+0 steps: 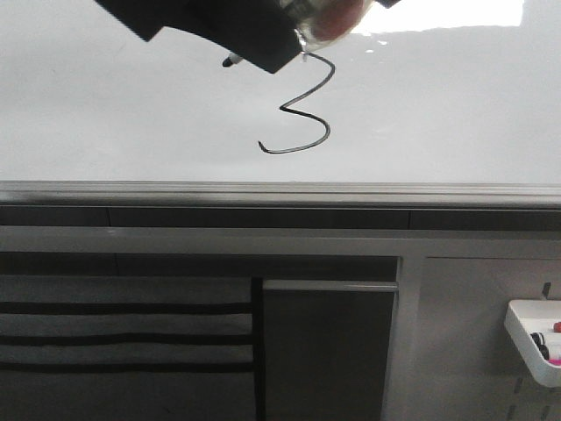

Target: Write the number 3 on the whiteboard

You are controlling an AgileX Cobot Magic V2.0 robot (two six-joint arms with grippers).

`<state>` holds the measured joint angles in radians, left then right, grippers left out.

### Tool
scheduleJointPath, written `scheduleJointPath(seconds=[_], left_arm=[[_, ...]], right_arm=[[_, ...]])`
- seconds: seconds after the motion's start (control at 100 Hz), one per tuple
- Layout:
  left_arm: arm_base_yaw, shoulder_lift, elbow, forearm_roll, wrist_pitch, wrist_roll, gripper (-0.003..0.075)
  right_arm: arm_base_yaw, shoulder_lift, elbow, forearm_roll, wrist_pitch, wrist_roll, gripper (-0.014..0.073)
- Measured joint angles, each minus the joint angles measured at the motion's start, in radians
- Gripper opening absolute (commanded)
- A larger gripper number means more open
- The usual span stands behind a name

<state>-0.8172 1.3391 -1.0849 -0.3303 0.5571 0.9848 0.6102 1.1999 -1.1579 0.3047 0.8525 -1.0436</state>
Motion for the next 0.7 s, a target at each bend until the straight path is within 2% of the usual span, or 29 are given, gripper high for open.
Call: scheduleJointPath(seconds=[0.07,0.22,0.29,0.44,0.59,0.7], left_arm=[[0.000,0.000,0.000,0.002,0.000,0.002,0.0062],[0.000,0.000,0.000,0.005,0.003,0.003,0.0062],[0.011,0.000,0.000,0.005,0.005,0.000,0.0062],[0.109,0.000,0.000,0.005,0.007,-0.046,0.0062],[0.291,0.006,0.004,0.003,-0.002,-0.153,0.0062],[0.427,0.046,0.017,-0.002,-0.045,-0.285,0.0062]], right_arm=[[0.000,0.000,0.000,0.000,0.000,-0.002,0.0039],[0.000,0.000,0.000,-0.004,-0.007,0.025,0.0262],[-0.012,-0.002,0.000,-0.006,-0.015,0.057,0.0330],[-0.089,-0.037,0.000,-0.008,-0.017,0.139,0.0342],[-0.202,-0.109,0.000,-0.010,-0.017,0.196,0.0342],[-0.259,-0.140,0.000,-0.012,-0.008,0.209,0.0342]])
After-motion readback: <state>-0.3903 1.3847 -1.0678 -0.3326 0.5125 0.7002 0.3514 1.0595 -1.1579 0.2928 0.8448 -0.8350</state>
